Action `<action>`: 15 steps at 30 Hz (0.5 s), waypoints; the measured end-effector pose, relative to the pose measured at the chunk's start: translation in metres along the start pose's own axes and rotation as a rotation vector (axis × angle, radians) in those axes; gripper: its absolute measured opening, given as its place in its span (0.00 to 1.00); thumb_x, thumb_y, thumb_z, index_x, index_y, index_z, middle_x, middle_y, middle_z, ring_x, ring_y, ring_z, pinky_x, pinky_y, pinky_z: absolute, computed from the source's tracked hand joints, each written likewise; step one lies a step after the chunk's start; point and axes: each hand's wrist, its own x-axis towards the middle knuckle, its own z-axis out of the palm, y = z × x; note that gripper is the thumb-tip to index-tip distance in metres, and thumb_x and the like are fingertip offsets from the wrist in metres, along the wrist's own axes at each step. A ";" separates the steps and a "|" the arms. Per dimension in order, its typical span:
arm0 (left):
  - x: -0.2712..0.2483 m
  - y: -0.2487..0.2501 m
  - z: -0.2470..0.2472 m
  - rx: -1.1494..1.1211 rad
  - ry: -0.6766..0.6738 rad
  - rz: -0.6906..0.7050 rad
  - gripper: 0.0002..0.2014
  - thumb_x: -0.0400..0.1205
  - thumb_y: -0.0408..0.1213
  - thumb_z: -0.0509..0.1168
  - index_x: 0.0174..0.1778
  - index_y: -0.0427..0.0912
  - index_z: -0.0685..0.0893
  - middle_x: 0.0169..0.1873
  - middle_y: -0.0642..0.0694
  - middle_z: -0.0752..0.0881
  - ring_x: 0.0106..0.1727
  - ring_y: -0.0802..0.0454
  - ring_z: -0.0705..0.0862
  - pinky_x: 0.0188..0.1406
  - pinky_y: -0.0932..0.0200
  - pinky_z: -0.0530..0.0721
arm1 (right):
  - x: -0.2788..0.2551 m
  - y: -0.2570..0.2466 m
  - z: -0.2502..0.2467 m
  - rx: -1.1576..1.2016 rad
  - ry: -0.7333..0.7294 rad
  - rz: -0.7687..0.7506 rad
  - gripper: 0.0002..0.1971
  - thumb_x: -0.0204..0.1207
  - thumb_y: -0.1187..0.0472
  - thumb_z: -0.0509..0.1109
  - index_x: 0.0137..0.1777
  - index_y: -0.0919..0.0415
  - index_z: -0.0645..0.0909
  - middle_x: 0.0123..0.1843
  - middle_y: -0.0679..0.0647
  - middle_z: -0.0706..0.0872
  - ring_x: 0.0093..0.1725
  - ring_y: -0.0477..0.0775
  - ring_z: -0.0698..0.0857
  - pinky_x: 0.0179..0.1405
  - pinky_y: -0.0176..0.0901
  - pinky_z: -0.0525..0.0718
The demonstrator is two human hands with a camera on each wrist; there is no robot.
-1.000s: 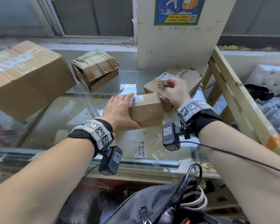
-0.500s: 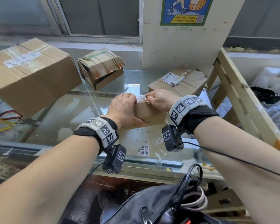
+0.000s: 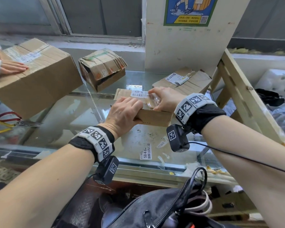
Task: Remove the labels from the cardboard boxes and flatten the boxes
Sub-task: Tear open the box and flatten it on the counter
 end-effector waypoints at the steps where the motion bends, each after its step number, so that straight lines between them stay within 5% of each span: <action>1: 0.000 0.000 0.000 0.005 0.009 0.003 0.23 0.60 0.44 0.84 0.38 0.39 0.79 0.34 0.45 0.84 0.35 0.43 0.82 0.43 0.53 0.78 | 0.001 0.001 0.002 -0.007 -0.001 0.002 0.34 0.72 0.52 0.74 0.78 0.52 0.66 0.75 0.53 0.73 0.73 0.57 0.71 0.72 0.50 0.70; 5: -0.003 -0.002 -0.001 0.024 0.037 0.010 0.20 0.63 0.42 0.83 0.35 0.39 0.78 0.30 0.46 0.82 0.31 0.44 0.80 0.44 0.57 0.70 | -0.001 0.001 0.008 -0.083 0.013 -0.002 0.37 0.72 0.52 0.74 0.79 0.54 0.62 0.73 0.56 0.72 0.72 0.59 0.71 0.70 0.50 0.72; 11: -0.004 -0.009 -0.004 0.062 0.065 0.057 0.13 0.72 0.44 0.73 0.35 0.40 0.76 0.30 0.46 0.80 0.31 0.43 0.79 0.47 0.54 0.71 | -0.002 -0.001 0.007 -0.209 0.094 -0.031 0.27 0.78 0.51 0.67 0.75 0.59 0.66 0.71 0.57 0.73 0.70 0.58 0.74 0.66 0.50 0.75; 15: -0.003 -0.010 -0.007 0.111 0.069 0.084 0.12 0.75 0.46 0.62 0.35 0.40 0.77 0.30 0.46 0.80 0.31 0.43 0.78 0.49 0.52 0.71 | -0.005 -0.006 0.005 -0.174 0.150 -0.065 0.19 0.76 0.52 0.66 0.62 0.63 0.75 0.64 0.58 0.72 0.65 0.58 0.73 0.64 0.51 0.76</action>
